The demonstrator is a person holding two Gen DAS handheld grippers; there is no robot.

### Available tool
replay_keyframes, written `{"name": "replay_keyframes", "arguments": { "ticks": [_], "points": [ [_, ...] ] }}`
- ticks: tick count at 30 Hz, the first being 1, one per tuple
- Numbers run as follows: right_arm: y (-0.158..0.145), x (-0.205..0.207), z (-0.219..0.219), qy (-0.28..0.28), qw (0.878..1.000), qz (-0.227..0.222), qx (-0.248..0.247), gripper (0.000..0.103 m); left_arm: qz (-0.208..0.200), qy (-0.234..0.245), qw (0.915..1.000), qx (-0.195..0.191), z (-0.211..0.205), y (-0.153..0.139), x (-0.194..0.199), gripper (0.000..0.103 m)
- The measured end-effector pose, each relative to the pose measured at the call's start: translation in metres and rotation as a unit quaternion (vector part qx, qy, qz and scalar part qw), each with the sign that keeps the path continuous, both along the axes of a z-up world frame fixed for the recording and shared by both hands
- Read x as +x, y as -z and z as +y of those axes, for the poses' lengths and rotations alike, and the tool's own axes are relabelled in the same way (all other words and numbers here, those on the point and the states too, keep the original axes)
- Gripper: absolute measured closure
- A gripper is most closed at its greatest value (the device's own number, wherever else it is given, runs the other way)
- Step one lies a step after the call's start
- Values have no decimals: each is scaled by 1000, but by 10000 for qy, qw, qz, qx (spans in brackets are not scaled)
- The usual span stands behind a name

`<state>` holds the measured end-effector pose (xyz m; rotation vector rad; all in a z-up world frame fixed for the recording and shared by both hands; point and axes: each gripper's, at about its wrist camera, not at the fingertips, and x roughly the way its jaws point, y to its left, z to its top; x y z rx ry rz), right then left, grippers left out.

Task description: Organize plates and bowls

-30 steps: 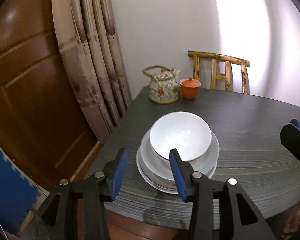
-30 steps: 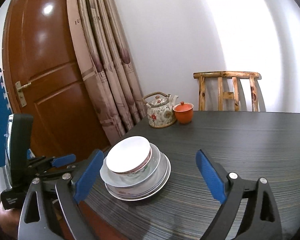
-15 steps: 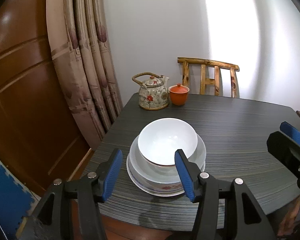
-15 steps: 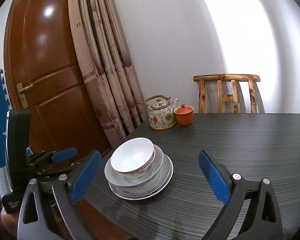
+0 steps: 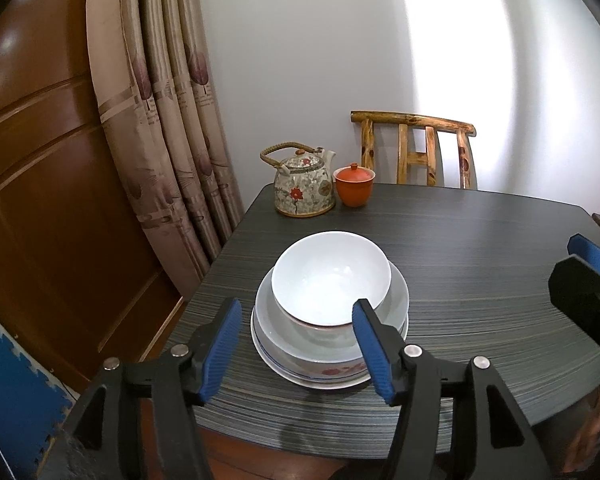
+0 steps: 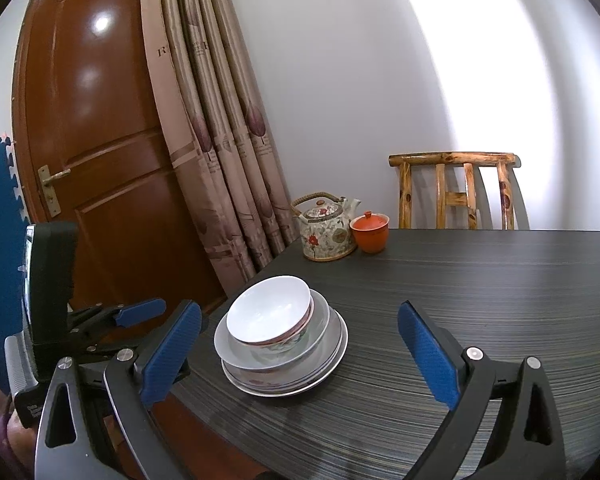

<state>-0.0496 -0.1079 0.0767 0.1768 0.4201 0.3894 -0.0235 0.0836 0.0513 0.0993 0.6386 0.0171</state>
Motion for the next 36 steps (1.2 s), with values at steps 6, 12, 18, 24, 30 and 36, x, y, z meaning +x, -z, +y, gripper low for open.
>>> {"name": "replay_keyframes", "arguments": {
  "ticks": [6,12,18,24,30,36],
  "points": [
    [0,-1,-1,2,10000,16,13,3,31,-28,10000,28,-1,2,0,43],
    [0,-3,-2,9,10000,65,2,2,85,-46,10000,10,1,4,3,43],
    [1,-2,-2,0,9999,101,-36,1,107,-51,9999,10,0,5,4,43],
    [3,-1,-1,-29,9999,144,-53,1,141,-59,9999,14,1,8,4,43],
    [3,-2,-1,-25,9999,149,-52,1,146,-58,9999,56,1,10,4,43],
    [5,-3,-2,-56,9998,204,-47,1,149,-33,9999,58,1,11,4,42]
  ]
}}
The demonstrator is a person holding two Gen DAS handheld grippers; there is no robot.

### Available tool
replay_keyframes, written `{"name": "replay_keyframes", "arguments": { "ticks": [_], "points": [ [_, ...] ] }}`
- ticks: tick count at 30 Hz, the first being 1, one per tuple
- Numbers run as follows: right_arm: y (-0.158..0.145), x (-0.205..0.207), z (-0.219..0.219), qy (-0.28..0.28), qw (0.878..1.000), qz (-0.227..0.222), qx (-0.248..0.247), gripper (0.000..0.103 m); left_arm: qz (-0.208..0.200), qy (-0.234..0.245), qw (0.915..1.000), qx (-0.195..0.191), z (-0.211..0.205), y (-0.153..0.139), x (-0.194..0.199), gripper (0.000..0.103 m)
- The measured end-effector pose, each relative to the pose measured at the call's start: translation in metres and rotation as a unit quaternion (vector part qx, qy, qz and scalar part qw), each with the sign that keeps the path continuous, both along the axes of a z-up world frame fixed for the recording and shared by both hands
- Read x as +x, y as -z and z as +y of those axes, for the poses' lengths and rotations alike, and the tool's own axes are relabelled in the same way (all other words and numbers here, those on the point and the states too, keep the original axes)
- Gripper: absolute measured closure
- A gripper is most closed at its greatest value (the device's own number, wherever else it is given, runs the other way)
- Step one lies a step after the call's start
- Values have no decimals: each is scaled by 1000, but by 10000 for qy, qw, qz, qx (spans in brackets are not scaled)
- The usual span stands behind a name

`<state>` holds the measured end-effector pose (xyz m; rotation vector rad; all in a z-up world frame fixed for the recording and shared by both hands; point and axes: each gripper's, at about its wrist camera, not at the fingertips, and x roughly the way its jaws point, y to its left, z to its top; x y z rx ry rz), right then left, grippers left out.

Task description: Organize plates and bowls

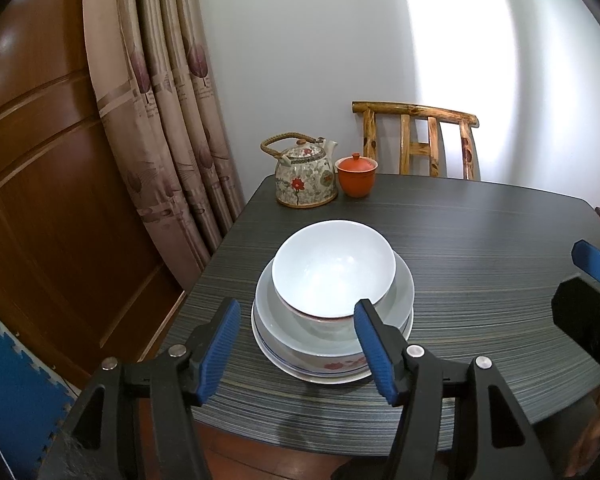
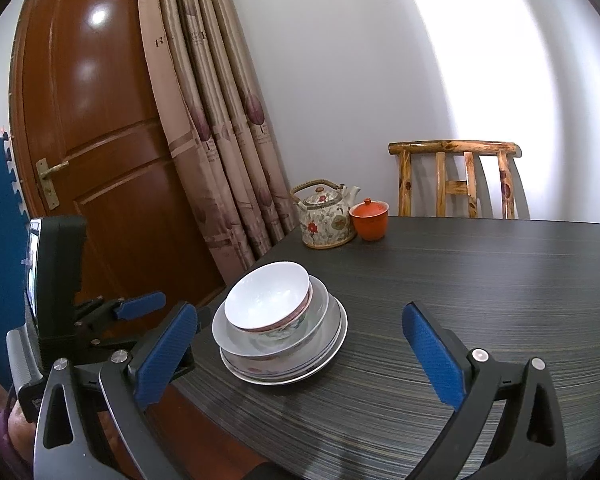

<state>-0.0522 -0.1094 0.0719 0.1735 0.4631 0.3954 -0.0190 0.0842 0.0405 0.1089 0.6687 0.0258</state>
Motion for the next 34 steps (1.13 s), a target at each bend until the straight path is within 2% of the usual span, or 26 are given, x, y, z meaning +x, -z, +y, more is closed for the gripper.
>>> {"name": "replay_keyframes", "arguments": {
  "ticks": [10,24,26,29,34],
  "points": [
    [3,4,-5,18,9999,74,84,0,13,80,9999,102,-6,3,0,36],
    [13,9,-25,175,9995,211,125,0,6,155,9996,237,-8,9,0,36],
    [15,13,-39,279,9992,265,109,0,-100,108,9995,265,-7,9,-2,36],
    [25,24,-83,775,9960,430,81,0,-324,-7,9988,363,-5,6,-7,36],
    [54,50,-187,1878,9778,881,-287,0,-93,-9,9998,168,-5,3,-7,36]
  ]
}}
